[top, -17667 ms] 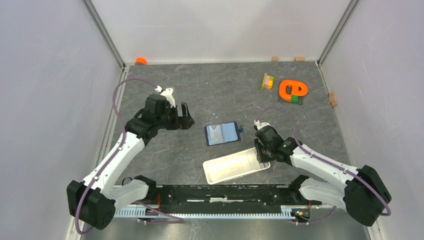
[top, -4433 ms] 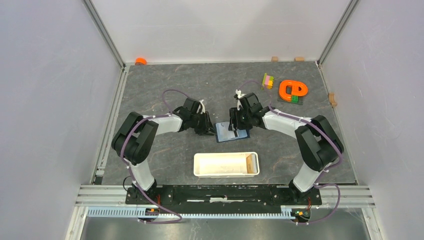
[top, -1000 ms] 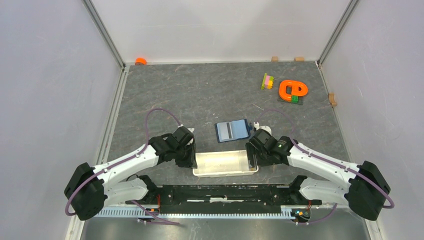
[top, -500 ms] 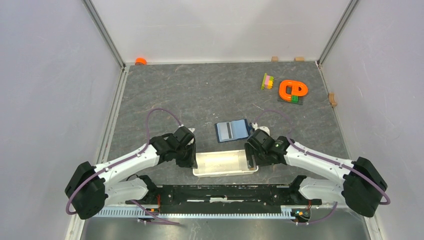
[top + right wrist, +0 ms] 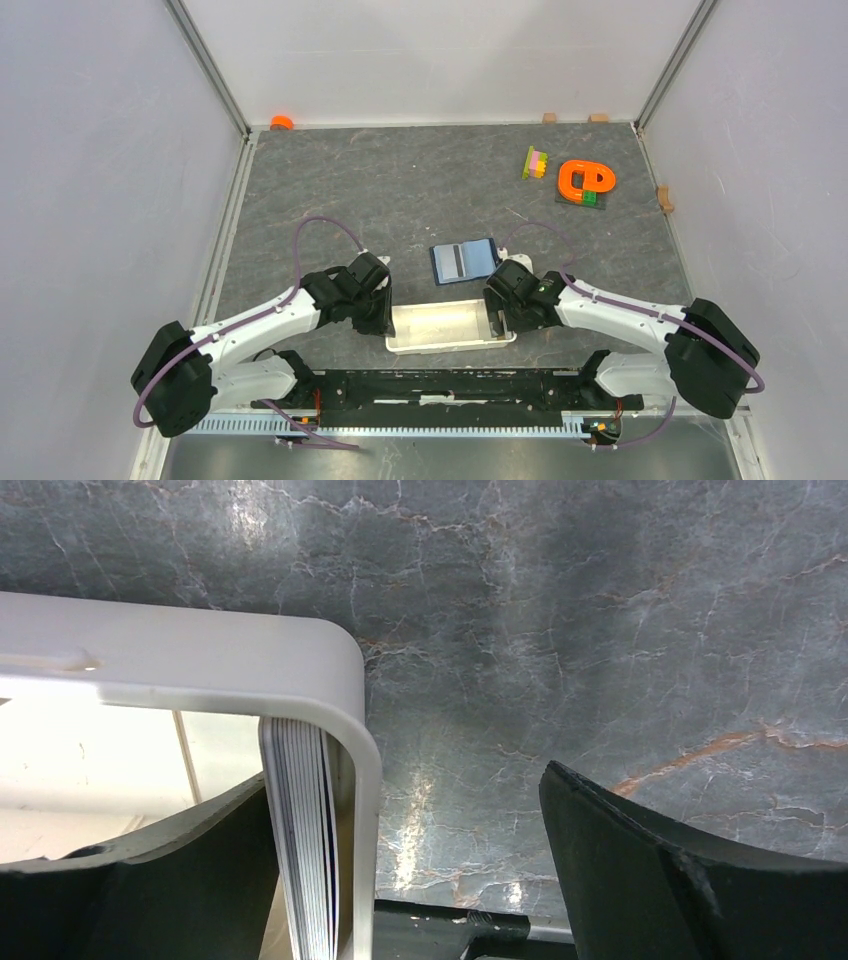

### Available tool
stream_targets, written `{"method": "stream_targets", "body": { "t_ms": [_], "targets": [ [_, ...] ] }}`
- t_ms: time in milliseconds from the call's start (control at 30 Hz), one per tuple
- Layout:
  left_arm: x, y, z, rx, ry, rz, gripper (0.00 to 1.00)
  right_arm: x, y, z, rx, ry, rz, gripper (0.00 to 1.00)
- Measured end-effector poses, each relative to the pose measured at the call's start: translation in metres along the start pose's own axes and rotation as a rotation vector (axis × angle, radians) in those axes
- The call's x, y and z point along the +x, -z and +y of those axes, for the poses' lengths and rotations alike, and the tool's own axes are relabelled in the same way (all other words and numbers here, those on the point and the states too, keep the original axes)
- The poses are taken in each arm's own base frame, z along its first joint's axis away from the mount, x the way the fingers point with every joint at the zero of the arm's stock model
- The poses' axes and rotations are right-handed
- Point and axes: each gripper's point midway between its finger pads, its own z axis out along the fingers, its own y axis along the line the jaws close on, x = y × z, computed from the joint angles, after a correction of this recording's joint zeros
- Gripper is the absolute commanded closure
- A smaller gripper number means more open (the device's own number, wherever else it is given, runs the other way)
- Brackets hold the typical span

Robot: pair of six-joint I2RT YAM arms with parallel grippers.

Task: Put the credit cards into the card holder
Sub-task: Pick up the credit card from the storage box.

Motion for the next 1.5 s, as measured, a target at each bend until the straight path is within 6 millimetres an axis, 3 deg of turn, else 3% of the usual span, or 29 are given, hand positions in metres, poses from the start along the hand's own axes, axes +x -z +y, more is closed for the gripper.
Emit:
{"method": "stream_targets", "body": {
  "t_ms": [267,567,867,967,1300,1400,1500],
  "targets": [
    [0.000,0.000,0.000,-0.002,0.001,-0.002,0.80,-0.005,0.002,0.000,0.009,0.002,-0.010,0.06],
    [-0.001,-0.001,0.001,-0.009,0.002,-0.002,0.81,-0.022,0.021,-0.002,0.031,0.005,-0.056,0.09],
    [-0.002,-0.001,0.000,-0.003,0.005,-0.006,0.82,-0.028,0.030,0.002,0.006,0.005,-0.071,0.39],
    [-0.003,-0.002,-0.001,-0.003,0.011,-0.006,0.82,-0.032,0.034,0.004,-0.007,0.004,-0.083,0.45],
    [-0.005,-0.002,-0.003,0.004,0.012,-0.009,0.82,-0.037,0.041,0.014,-0.056,-0.001,-0.096,0.80],
    [-0.004,-0.002,-0.003,0.002,0.012,-0.007,0.82,-0.038,0.044,0.014,-0.058,-0.002,-0.100,0.88],
    [-0.004,-0.003,-0.002,-0.001,0.013,-0.005,0.82,-0.039,0.046,0.014,-0.063,-0.005,-0.105,0.89]
  ]
}}
